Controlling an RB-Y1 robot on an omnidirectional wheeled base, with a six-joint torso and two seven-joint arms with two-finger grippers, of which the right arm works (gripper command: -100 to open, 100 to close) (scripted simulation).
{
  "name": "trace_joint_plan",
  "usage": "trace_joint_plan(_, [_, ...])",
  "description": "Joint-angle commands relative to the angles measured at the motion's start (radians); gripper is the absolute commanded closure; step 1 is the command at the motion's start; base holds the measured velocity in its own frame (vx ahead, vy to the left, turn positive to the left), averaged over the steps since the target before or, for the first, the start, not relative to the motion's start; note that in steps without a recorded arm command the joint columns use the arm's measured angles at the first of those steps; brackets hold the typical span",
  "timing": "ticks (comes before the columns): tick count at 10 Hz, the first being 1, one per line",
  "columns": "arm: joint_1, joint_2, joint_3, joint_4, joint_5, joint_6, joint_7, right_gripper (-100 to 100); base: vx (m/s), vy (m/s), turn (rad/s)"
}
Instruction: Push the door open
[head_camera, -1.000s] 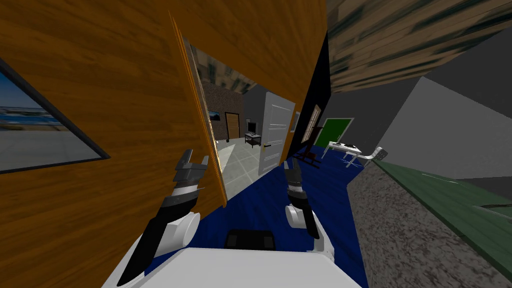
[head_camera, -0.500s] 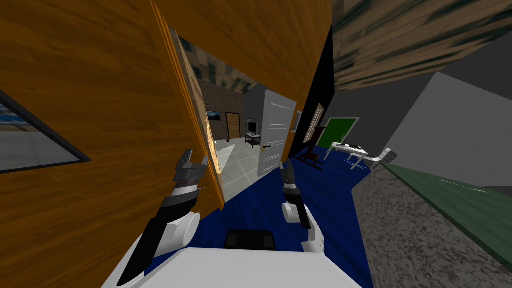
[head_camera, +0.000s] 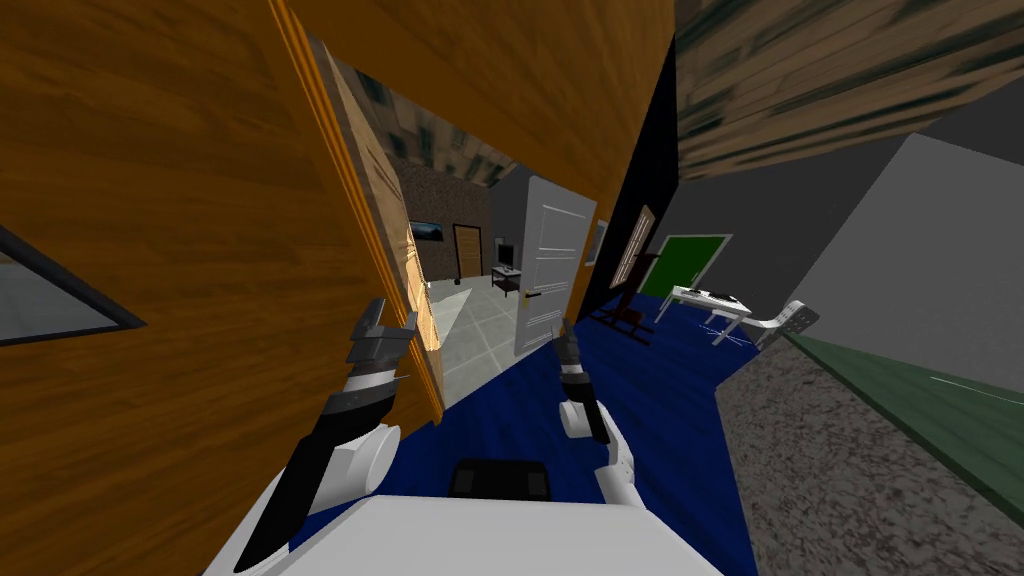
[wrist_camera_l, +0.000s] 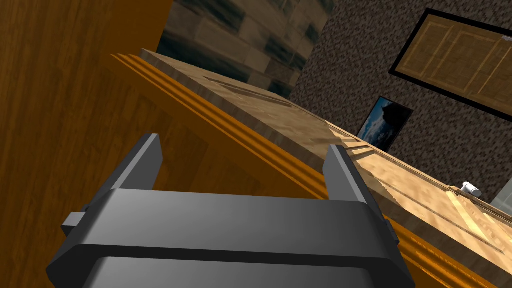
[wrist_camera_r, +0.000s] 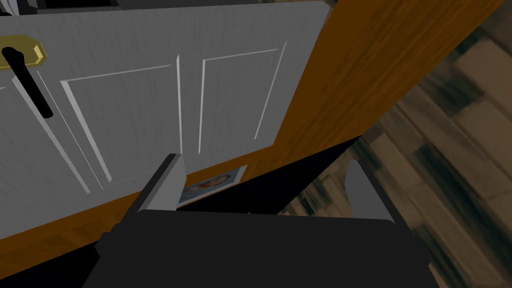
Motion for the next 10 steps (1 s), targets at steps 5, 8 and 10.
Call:
trace_joint_plan(5, [-0.097,-0.010,0.014,0.161,0.031,0.008,-0.047,-100,0.096,-0.109,0.045])
trace_joint_plan(8, [-0.147,-0.014,0.023,0.246,0.048,0.012,-0.072,-100,0.073,-0.101,0.051])
trace_joint_plan(10, [-0.181,-0.016,0.028,0.301,0.060,0.015,-0.089,-100,0.094,-0.107,0.042])
